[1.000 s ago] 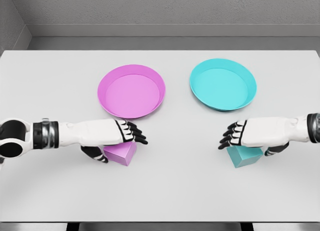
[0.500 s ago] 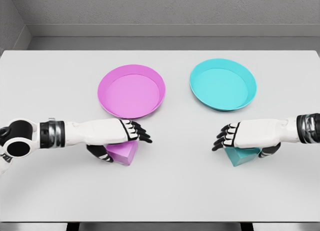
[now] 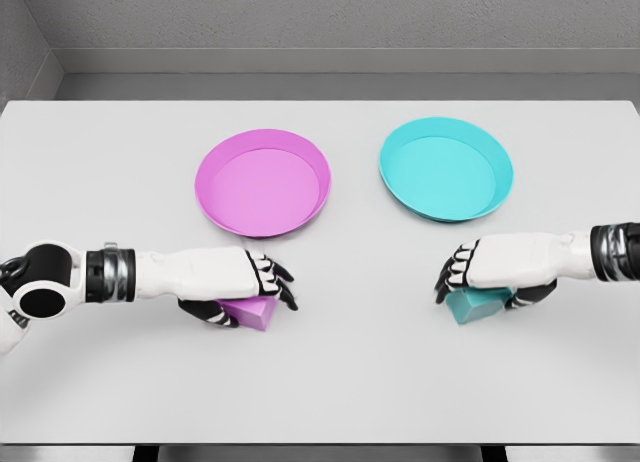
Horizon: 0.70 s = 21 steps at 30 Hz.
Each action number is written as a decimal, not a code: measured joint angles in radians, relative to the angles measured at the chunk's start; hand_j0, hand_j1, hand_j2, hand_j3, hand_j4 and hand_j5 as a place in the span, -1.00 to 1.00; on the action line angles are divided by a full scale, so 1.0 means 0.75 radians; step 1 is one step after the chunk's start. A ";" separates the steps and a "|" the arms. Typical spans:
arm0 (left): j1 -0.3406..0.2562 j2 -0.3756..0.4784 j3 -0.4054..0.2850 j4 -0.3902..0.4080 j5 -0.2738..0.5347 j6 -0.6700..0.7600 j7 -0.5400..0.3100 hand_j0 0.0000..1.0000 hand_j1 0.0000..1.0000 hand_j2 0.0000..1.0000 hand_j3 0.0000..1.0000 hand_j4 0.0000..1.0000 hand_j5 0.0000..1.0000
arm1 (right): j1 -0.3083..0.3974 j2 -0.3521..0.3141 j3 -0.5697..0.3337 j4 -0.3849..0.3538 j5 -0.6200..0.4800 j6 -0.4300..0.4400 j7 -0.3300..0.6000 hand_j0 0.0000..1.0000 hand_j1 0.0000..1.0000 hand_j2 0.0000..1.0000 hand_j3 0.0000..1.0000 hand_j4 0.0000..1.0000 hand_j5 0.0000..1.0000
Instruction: Place the blocks in the corresponding plates according to their colors
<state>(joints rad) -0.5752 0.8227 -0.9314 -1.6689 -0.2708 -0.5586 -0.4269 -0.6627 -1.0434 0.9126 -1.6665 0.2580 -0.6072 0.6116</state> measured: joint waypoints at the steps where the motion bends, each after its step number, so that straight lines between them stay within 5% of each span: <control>1: 0.000 0.000 -0.001 0.000 -0.002 -0.007 0.000 0.23 0.23 0.23 0.23 0.23 0.23 | 0.000 0.003 -0.002 0.007 -0.003 0.000 0.000 0.40 0.40 0.40 0.40 0.40 0.40; 13: -0.074 0.005 -0.001 0.000 -0.010 -0.073 -0.009 -0.08 -0.08 -0.08 -0.08 -0.08 -0.08 | 0.020 0.028 -0.126 0.104 -0.017 -0.008 -0.001 0.35 0.35 0.35 0.35 0.35 0.35; 21: -0.219 -0.003 0.001 0.061 -0.023 -0.077 -0.010 -0.09 -0.09 -0.09 -0.09 -0.09 -0.09 | 0.020 0.036 -0.244 0.167 -0.169 -0.009 0.000 0.35 0.35 0.35 0.35 0.35 0.35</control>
<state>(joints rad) -0.7393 0.8202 -0.9310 -1.6229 -0.2877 -0.6166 -0.4346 -0.6473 -1.0163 0.7293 -1.5416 0.1314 -0.6139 0.6113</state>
